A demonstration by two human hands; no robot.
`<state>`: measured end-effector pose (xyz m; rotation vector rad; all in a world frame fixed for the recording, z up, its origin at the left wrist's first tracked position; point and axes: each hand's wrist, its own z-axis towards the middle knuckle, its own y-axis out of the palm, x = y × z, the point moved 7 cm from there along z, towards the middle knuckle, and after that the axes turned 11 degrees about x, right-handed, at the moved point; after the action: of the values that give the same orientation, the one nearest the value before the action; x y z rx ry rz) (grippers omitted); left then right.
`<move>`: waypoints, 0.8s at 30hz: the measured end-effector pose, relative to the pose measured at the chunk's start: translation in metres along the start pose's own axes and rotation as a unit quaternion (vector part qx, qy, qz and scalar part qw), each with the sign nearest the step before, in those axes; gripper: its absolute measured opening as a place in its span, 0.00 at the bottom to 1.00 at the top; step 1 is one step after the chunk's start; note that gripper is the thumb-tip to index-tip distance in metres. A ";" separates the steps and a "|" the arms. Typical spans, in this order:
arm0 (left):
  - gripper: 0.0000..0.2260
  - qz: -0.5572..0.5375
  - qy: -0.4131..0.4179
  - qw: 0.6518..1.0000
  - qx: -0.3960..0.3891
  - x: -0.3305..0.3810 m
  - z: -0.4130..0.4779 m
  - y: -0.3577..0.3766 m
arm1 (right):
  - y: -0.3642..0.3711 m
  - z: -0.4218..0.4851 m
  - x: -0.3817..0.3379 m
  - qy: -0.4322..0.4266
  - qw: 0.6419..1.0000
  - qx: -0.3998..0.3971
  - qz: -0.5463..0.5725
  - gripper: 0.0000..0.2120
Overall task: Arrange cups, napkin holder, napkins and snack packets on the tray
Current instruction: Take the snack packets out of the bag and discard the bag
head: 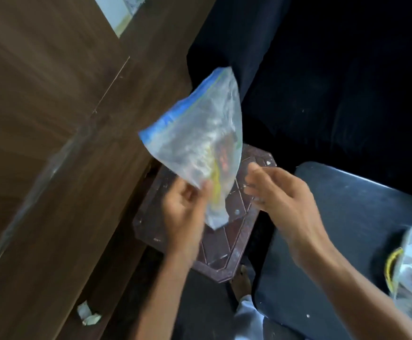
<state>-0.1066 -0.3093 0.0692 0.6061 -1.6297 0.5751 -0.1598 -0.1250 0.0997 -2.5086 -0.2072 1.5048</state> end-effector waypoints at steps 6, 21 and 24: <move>0.07 0.203 0.225 0.937 -0.175 0.040 -0.111 0.039 | -0.053 -0.033 0.000 0.139 0.980 -0.115 0.089 0.29; 0.11 0.315 0.454 0.756 -0.351 0.092 -0.267 0.070 | -0.233 -0.144 0.049 0.237 0.968 0.073 -0.026 0.16; 0.12 0.329 0.488 0.717 -0.373 0.099 -0.298 0.080 | -0.266 -0.159 0.054 0.249 0.964 0.070 -0.055 0.25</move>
<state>0.0449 -0.0570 0.2048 -0.8430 -0.8333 0.5239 0.0024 0.1283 0.1930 -2.6093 -0.1480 0.7795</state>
